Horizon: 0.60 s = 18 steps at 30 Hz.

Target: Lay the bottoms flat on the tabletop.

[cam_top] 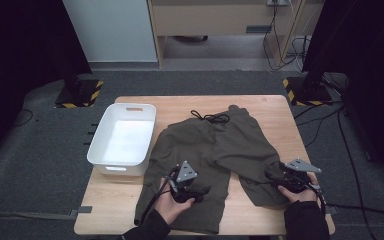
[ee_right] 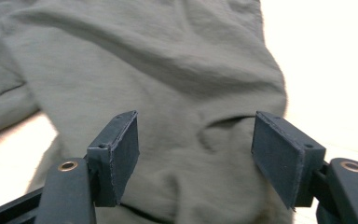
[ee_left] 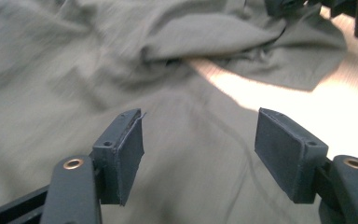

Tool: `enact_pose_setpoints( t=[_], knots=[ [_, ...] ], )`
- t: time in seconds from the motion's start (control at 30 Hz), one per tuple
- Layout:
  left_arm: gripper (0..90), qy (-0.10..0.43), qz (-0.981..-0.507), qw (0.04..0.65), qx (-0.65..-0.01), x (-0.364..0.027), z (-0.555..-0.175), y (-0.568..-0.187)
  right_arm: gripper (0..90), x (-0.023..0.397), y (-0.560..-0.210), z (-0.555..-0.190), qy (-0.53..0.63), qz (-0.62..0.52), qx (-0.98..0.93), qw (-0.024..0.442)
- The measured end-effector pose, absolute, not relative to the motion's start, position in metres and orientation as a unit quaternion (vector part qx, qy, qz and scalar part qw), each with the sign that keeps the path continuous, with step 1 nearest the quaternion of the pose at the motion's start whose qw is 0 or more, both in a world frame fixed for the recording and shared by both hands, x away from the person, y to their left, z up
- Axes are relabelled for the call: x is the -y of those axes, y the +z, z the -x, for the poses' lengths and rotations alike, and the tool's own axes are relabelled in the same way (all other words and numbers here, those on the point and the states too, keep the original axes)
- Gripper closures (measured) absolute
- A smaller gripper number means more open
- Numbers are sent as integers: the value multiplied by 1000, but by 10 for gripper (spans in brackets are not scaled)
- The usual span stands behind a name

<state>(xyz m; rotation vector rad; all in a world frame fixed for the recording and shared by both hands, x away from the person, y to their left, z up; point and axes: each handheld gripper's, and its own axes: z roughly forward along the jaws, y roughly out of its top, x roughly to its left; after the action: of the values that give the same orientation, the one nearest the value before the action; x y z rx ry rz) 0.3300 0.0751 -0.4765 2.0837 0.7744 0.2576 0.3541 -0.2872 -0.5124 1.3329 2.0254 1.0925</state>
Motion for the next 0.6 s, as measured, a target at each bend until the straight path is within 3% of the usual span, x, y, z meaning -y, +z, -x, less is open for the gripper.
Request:
enact_pose_setpoints(
  t=[0.2, 0.3, 0.5, 0.6],
  knots=[
    [361, 103, -841, 437, -301, -44, -339, -483, 324, 295, -519, -357, 381, -497, -742, 241],
    [380, 101, -841, 438, -303, -29, -345, -489, 398, 296, -523, -359, 373, -499, -747, 231],
    [401, 92, -844, 434, -302, -2, -354, -499, 795, 296, -521, -360, 376, -499, -750, 217],
    [411, 87, -848, 433, -292, 10, -356, -502, 892, 296, -515, -360, 384, -491, -749, 227]
  ],
)
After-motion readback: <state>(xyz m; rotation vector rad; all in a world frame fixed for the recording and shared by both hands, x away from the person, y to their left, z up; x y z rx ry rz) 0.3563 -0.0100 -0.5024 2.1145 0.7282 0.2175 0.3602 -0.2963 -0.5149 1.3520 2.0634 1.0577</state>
